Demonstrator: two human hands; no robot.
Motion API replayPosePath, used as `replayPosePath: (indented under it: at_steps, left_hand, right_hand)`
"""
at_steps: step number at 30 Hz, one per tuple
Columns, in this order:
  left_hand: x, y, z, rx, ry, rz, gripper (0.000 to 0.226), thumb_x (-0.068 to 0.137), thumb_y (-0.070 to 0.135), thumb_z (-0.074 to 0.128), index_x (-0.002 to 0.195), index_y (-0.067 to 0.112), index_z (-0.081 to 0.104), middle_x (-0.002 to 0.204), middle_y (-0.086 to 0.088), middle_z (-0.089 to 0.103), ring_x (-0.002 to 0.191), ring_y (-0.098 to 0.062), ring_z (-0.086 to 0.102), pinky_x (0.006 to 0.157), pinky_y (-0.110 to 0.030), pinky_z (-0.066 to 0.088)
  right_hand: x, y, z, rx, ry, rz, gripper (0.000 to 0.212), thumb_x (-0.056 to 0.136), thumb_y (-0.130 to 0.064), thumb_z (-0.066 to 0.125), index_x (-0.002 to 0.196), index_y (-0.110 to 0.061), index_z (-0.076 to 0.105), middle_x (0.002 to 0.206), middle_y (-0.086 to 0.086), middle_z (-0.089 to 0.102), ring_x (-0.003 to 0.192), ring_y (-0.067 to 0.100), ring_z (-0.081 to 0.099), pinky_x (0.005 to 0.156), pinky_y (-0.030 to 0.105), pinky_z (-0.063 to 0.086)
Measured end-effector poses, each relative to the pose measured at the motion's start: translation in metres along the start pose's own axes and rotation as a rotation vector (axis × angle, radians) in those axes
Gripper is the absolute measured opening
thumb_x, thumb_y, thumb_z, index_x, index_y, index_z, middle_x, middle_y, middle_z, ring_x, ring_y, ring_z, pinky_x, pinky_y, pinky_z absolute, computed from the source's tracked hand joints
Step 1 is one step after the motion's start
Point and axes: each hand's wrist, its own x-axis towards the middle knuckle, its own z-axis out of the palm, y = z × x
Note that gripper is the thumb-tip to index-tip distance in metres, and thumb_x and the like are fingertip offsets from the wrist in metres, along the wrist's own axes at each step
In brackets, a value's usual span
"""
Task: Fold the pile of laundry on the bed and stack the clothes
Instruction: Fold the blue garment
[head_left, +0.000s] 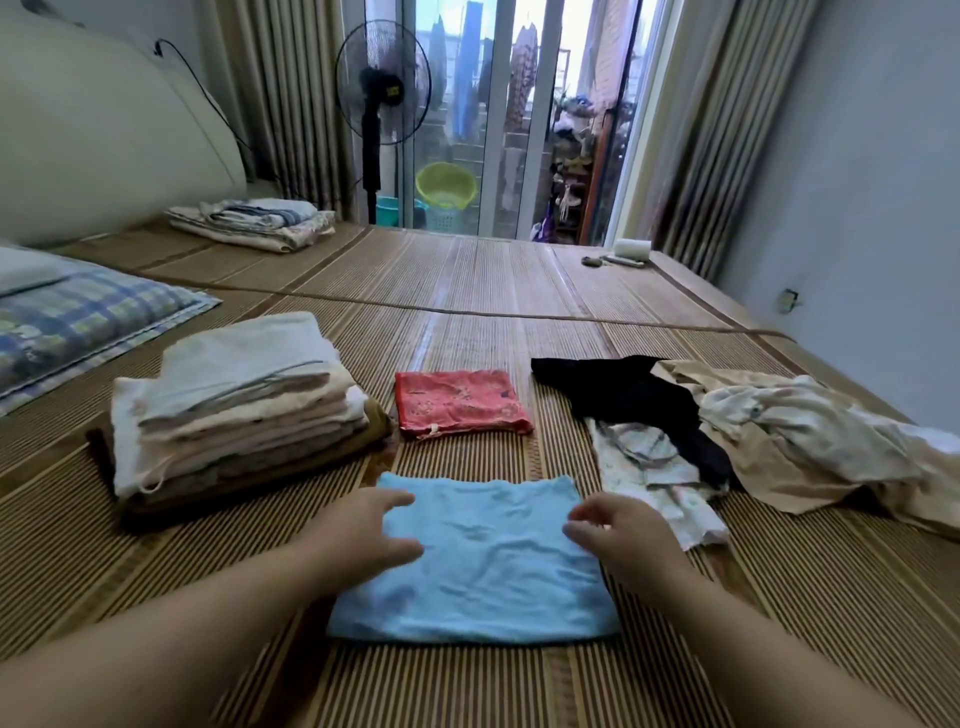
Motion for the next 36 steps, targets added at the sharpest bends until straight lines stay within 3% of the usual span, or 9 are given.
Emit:
replayPosePath:
  at_steps: [4,6,10,13,16,24,27,30,36]
  left_hand:
    - [-0.043,-0.012,0.012,0.545,-0.373,0.327,0.08,0.089,0.053,0.056,0.154,0.026,0.018,0.163,0.006,0.009,0.15,-0.018,0.006,0.12,-0.031,0.014]
    - [-0.05,-0.022,0.022,0.647,-0.4,0.284,0.075,0.096,0.049,0.042,0.155,0.024,0.003,0.163,0.002,-0.005,0.15,-0.02,-0.003,0.12,-0.035,0.011]
    - [-0.061,-0.021,0.025,0.68,-0.2,0.254,0.055,0.099,0.021,0.03,0.153,0.028,0.023,0.16,0.001,0.023,0.147,-0.016,0.023,0.117,-0.033,0.026]
    - [-0.069,-0.014,0.018,0.495,-0.019,0.19,0.034,0.093,0.029,0.037,0.109,0.027,0.066,0.114,0.006,0.067,0.104,-0.011,0.061,0.087,-0.031,0.049]
    - [-0.073,0.004,-0.005,0.098,0.21,0.075,0.027,0.09,0.025,0.049,0.065,0.024,0.059,0.07,0.008,0.061,0.069,-0.006,0.056,0.057,-0.024,0.038]
    - [-0.067,0.039,-0.051,-1.164,0.359,-0.055,0.023,0.087,0.015,0.059,0.065,0.01,0.066,0.067,-0.016,0.055,0.064,-0.026,0.05,0.06,-0.033,0.041]
    - [-0.067,0.063,-0.053,-1.258,0.381,-0.042,0.024,0.08,0.02,0.067,0.081,-0.004,0.067,0.078,-0.027,0.062,0.071,-0.029,0.057,0.066,-0.037,0.046]
    - [-0.075,0.098,-0.045,-1.201,0.299,0.009,0.016,0.087,0.016,0.067,0.077,0.003,0.068,0.061,-0.008,0.066,0.054,-0.016,0.06,0.048,-0.022,0.046]
    - [-0.091,0.141,-0.022,-0.951,0.217,0.171,0.008,0.09,0.02,0.066,0.085,0.02,0.074,0.077,-0.003,0.075,0.072,-0.015,0.073,0.062,-0.028,0.058]
  right_hand:
    - [-0.056,0.013,-0.012,-0.219,-0.463,-0.166,0.03,0.066,-0.058,0.076,0.092,-0.051,0.061,0.129,-0.026,0.051,0.123,-0.008,0.04,0.104,0.013,0.031]
    - [-0.063,0.023,-0.009,-0.218,-0.382,-0.172,0.044,0.074,-0.053,0.074,0.115,-0.046,0.062,0.137,-0.03,0.039,0.134,-0.007,0.026,0.113,0.022,0.02]
    - [-0.064,0.014,-0.002,-0.3,-0.221,-0.161,0.026,0.09,-0.036,0.063,0.114,-0.029,0.07,0.133,-0.012,0.059,0.12,0.006,0.053,0.102,0.023,0.038]
    - [-0.068,0.002,-0.015,-0.125,-0.132,-0.087,0.009,0.09,-0.028,0.06,0.09,-0.027,0.069,0.1,-0.005,0.069,0.083,0.007,0.059,0.073,0.024,0.048]
    - [-0.07,-0.013,-0.035,0.296,0.041,-0.047,0.018,0.088,-0.016,0.055,0.071,-0.014,0.059,0.072,0.0,0.056,0.065,0.013,0.049,0.058,0.024,0.039]
    - [-0.06,-0.043,-0.081,0.98,0.216,0.078,0.019,0.066,-0.019,0.059,0.075,-0.002,0.062,0.066,0.014,0.055,0.062,0.024,0.049,0.056,0.029,0.04]
    - [-0.054,-0.052,-0.078,1.105,0.198,0.15,0.021,0.081,-0.013,0.069,0.096,0.002,0.068,0.083,0.023,0.068,0.067,0.027,0.063,0.06,0.033,0.053]
    - [-0.061,-0.075,-0.066,1.125,0.169,0.139,0.01,0.084,-0.012,0.07,0.089,-0.003,0.069,0.073,0.013,0.07,0.056,0.017,0.065,0.049,0.025,0.051]
    - [-0.09,-0.1,-0.042,0.894,0.123,-0.027,0.008,0.089,-0.01,0.065,0.089,-0.014,0.073,0.084,0.009,0.075,0.082,0.024,0.072,0.076,0.043,0.06]
